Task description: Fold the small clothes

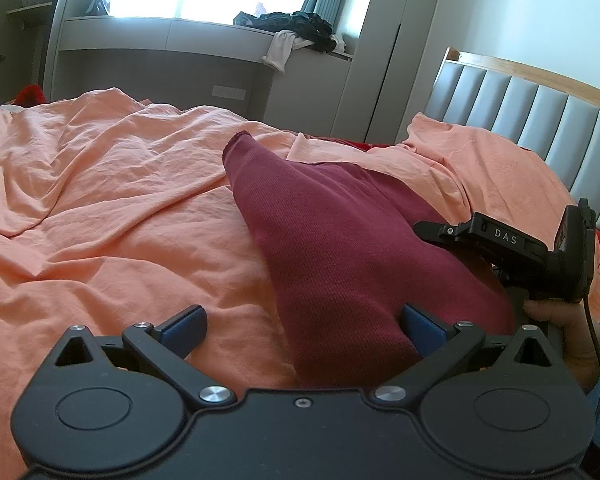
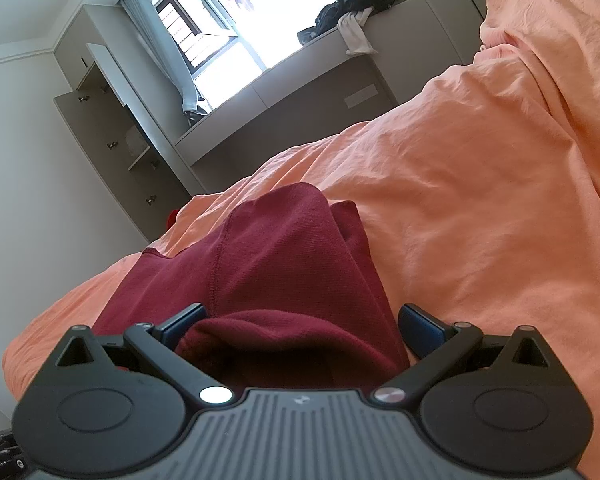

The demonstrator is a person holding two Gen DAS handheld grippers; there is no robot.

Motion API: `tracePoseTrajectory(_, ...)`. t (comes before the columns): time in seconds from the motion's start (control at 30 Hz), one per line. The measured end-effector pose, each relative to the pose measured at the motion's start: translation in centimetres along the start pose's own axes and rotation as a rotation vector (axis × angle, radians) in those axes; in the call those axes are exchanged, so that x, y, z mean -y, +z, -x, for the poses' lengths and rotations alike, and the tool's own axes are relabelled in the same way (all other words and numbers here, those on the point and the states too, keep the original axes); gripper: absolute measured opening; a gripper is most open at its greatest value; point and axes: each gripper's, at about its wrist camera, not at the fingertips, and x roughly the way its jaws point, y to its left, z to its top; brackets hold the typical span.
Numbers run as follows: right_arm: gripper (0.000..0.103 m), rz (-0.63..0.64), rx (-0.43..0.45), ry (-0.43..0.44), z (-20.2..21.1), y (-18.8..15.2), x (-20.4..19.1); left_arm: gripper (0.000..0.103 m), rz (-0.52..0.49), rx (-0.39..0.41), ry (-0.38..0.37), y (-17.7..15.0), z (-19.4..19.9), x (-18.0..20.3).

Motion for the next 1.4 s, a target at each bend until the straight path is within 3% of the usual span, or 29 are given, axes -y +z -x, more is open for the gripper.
tracePoseTrajectory(0.73,0.103,0.001,0.000,-0.001,0.0,0.0,0.0,0.103,0.002,0.011,-0.005,0.0,0.1,0.0)
tracePoseTrajectory(0.87,0.103,0.002,0.000,-0.001,0.0,0.0,0.0,0.103,0.013,0.005,-0.048,0.6,0.4,-0.4)
tracePoseTrajectory(1.0,0.103,0.000,-0.001,-0.008,0.0,0.1,0.0,0.103,0.052,0.004,-0.128,2.0,0.5,-1.6)
tracePoseTrajectory(1.13,0.103,0.003,-0.002,-0.015,0.0,0.2,-0.1,0.103,0.084,0.002,-0.110,3.6,-0.4,-2.6)
tracePoseTrajectory(1.27,0.103,0.003,-0.002,-0.015,0.0,0.2,-0.1,0.103,0.147,-0.058,-0.115,5.0,-3.0,-3.7)
tracePoseTrajectory(1.4,0.103,0.004,0.000,-0.019,0.0,0.2,-0.2,0.103,0.243,-0.123,-0.130,4.5,-5.7,-5.1)
